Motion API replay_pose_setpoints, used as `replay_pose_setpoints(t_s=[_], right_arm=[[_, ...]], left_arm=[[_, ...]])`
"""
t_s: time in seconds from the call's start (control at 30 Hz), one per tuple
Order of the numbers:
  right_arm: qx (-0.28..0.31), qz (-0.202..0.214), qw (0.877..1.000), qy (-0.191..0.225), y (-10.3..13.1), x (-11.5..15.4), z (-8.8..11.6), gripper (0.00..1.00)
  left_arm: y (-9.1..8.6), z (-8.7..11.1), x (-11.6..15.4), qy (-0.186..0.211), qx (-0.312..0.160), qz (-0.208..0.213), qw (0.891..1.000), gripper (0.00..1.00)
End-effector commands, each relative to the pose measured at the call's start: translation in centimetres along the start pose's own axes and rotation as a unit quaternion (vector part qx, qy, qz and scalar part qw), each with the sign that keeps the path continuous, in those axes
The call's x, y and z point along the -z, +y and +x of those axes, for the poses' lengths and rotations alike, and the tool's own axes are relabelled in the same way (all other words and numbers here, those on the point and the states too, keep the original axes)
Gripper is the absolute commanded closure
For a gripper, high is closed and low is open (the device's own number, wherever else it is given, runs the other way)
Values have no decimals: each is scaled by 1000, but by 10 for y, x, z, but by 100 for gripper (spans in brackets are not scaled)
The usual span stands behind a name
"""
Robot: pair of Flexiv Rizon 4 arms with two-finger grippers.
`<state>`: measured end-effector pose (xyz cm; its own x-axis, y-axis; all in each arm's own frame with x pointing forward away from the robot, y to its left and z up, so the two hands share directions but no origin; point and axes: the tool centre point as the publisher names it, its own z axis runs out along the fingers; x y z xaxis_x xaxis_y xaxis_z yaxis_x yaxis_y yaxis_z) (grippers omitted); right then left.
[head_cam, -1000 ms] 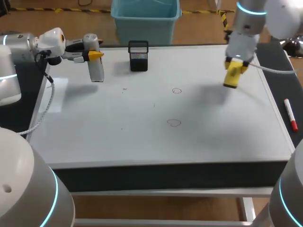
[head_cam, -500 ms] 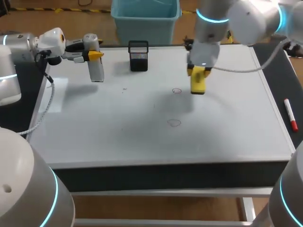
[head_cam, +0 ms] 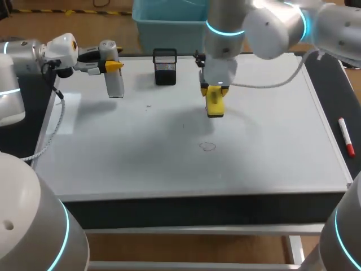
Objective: Pick up the inspection probe, press it on each red-marked spot on the whiteboard one by one, put down the probe, pick up the eraser, and wipe off all the red marks.
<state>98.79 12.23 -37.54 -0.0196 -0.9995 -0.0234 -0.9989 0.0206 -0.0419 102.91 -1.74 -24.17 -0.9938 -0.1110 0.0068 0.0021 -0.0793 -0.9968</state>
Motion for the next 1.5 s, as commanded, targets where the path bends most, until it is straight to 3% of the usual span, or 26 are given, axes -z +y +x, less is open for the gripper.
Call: replay_pose_setpoints(t_s=[0.03, 0.77, 1.5], right_arm=[[6, -4, 1000, 6, -7, -10, -12, 100], [30, -26, 999, -4, -11, -38, -21, 100], [29, -40, 999, 19, -21, -51, -8, 100]], left_arm=[[0, -1, 0, 2, 0, 0, 1000, 100], [0, -1, 0, 2, 0, 0, 1000, 100], [0, -1, 0, 2, 0, 0, 1000, 100]])
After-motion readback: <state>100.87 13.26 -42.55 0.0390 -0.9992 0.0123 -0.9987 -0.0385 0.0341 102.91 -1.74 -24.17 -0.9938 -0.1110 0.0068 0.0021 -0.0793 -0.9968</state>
